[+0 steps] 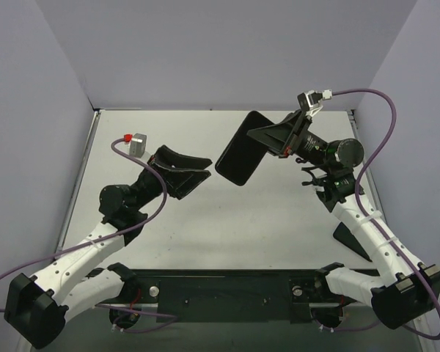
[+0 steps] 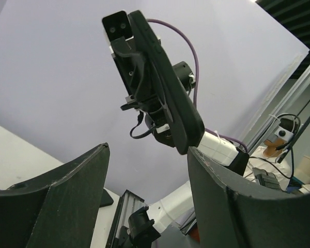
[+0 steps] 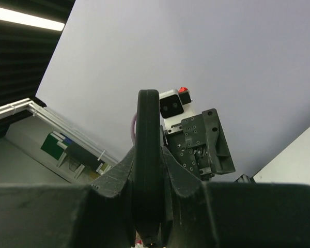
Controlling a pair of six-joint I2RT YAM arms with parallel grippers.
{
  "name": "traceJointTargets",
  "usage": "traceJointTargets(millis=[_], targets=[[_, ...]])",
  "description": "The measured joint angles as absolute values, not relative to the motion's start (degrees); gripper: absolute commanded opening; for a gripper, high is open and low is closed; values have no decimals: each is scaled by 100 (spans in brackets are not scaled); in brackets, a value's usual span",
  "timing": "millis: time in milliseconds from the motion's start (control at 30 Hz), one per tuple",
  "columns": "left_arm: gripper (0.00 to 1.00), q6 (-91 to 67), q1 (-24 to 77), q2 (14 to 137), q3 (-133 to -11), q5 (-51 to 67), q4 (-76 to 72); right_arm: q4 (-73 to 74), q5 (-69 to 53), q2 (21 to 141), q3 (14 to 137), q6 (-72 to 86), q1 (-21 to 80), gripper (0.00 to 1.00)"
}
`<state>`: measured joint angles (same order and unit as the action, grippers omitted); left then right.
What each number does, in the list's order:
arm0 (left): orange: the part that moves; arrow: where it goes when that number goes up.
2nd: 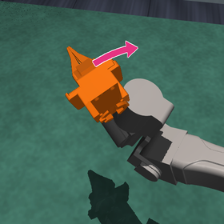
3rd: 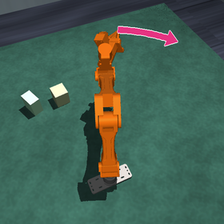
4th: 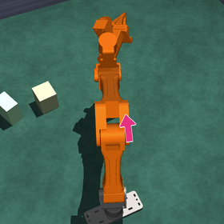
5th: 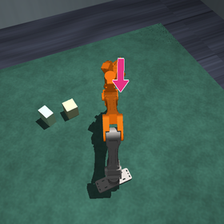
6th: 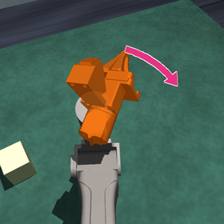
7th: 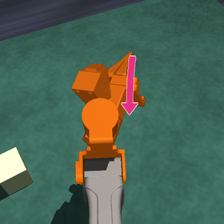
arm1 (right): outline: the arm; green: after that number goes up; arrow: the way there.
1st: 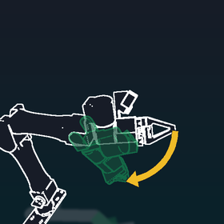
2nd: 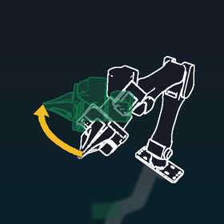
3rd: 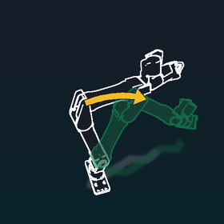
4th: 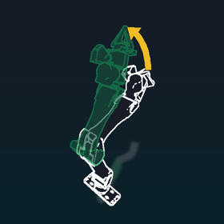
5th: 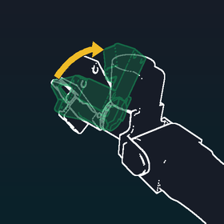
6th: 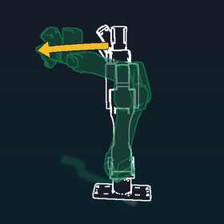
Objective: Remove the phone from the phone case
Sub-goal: Remove the phone case from the phone.
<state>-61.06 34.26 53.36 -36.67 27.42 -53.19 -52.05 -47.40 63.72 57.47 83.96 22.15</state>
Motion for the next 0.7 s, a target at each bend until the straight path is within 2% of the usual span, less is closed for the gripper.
traceJointTargets(millis=[333, 600, 700], targets=[[72, -6392, 3627, 5994, -4230, 3312, -5979, -5120, -4941, 6464, 5835, 8401, 2215, 0], [57, -6386, 3756, 6058, -4257, 3479, -6114, -5076, -4936, 6591, 5841, 8414, 2215, 0], [47, -6381, 3756, 6084, -4259, 3472, -6121, -5074, -4939, 6622, 5841, 8433, 2215, 0]])
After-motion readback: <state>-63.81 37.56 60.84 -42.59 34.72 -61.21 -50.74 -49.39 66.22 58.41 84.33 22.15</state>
